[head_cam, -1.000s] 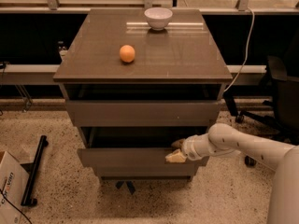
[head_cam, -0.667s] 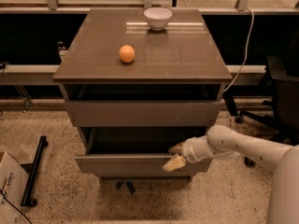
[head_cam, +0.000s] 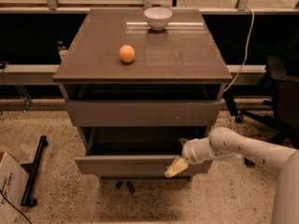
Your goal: Open middle drawer
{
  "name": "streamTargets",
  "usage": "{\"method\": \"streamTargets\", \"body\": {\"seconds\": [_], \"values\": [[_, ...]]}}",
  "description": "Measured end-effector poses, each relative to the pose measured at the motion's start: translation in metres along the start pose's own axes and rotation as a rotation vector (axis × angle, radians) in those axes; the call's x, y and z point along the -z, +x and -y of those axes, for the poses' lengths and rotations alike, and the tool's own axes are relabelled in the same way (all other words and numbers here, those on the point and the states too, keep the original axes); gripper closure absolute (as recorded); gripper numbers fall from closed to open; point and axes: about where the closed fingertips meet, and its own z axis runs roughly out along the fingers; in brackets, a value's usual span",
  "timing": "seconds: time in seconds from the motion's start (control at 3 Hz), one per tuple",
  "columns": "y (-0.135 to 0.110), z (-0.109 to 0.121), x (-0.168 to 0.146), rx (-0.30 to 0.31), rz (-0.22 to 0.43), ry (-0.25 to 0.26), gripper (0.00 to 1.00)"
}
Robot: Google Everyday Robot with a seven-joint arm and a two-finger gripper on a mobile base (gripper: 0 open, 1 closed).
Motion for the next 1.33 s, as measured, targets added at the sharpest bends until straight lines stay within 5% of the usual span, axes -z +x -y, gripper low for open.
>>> {"method": "streamTargets", "body": {"seconds": [0.67, 1.0, 1.33], "values": [[0.035, -0.002, -0.007, -0.026, -0.057, -0.127, 0.0], [0.051, -0.019, 0.007, -0.022, -0.145, -0.14, 0.0], [0.06, -0.031, 0.014, -0.015, -0.209, -0.138, 0.14]]}}
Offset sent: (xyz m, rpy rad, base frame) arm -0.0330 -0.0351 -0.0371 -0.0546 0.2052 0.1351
